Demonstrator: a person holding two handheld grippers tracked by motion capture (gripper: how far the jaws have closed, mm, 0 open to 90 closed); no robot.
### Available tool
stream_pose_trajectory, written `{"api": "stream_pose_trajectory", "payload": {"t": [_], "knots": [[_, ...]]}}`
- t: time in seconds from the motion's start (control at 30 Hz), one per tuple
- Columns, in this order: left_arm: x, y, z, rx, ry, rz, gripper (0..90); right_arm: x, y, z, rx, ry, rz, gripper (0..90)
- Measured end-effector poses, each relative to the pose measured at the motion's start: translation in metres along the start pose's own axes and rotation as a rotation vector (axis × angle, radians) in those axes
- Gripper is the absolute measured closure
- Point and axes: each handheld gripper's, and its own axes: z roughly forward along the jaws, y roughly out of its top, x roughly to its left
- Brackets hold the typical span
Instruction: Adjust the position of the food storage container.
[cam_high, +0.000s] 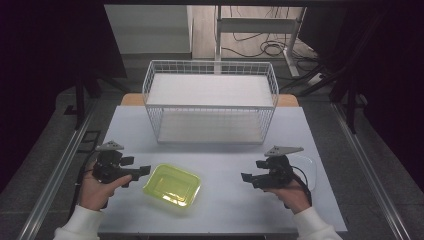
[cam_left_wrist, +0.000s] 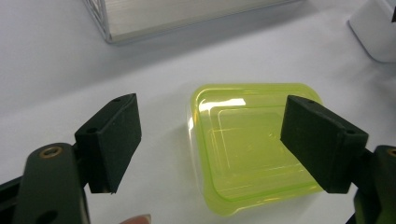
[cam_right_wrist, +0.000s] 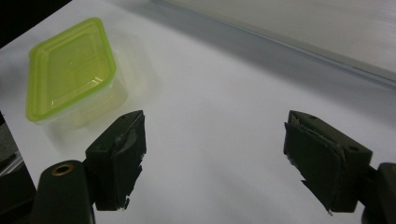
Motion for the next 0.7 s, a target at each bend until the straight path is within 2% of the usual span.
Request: {"api": "stream_pose_trajectory", "payload": {"t": [0.2,0.47,0.7], "knots": [[-0.001,0.001,-0.001,-0.004,-0.013,0.012,20.6,-0.003,0.001,0.0,0.007,-0.007,0.001,21.1],[-0.006,0.006,-0.002,-0.01,-0.023,0.053,21.9,0.003,-0.002,0.003,0.034,-0.028,-0.028,21.4],[-0.01,0.004,-0.002,-0.001,-0.031,0.067,23.7,0.009,-0.002,0.002,0.053,-0.056,-0.024,21.6]]}}
